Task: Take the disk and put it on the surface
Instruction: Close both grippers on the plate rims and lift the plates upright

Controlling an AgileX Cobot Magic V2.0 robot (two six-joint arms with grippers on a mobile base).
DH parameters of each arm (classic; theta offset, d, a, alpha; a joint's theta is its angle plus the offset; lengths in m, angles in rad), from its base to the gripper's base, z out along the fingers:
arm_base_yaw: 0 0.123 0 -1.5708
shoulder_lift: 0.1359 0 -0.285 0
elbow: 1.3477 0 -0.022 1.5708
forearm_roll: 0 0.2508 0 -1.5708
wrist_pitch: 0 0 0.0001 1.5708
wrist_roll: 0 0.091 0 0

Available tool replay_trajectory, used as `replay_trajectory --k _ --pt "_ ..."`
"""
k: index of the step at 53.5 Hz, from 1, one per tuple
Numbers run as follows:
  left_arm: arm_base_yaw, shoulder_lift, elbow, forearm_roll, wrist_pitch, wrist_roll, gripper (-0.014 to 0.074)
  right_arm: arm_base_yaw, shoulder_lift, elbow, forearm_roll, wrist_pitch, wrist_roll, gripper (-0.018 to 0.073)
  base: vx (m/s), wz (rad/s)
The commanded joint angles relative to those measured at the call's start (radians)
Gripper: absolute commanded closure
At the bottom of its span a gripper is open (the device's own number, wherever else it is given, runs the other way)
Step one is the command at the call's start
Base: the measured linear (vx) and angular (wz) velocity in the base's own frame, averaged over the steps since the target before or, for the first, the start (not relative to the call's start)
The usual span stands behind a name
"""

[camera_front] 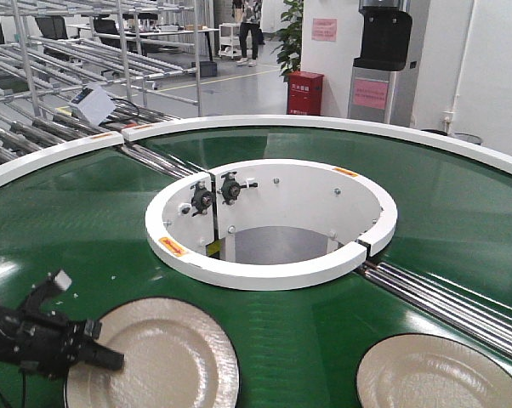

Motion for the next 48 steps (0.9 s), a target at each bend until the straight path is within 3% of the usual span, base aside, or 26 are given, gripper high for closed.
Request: replay_trajectory --k 1,21,32,37,42,48 --pt "-0.005 -0.102 -0.07 -0.122 0.06 -0.028 0.0605 -0.005 0.015 -0.032 0.032 -0.011 -0.023 0.0118 0.0 0.0" --pt "-0.005 -0.13 -0.134 -0.122 0.069 -0.05 0.0605 -0.003 0.194 -0.032 0.096 0.041 -0.099 0.0118 0.0 0.0" --pt "-0.005 -0.13 -0.134 -0.122 0.067 -0.05 0.0605 0.101 0.256 -0.032 0.106 0.045 -0.131 0.0137 0.0 0.0" --pt "-0.005 -0.13 -0.134 -0.121 0.07 -0.05 0.0605 0.138 0.258 -0.032 0.108 0.012 -0.14 0.0263 0.0 0.0" --pt "-0.005 -0.13 -0.134 -0.12 0.076 -0.051 0.0605 0.146 0.239 -0.033 0.12 -0.009 -0.139 0.0556 0.0 0.0" --pt "-0.005 -0.13 -0.134 -0.122 0.078 -0.057 0.0605 0.13 0.201 -0.035 0.169 0.025 -0.132 0.0574 0.0 0.0"
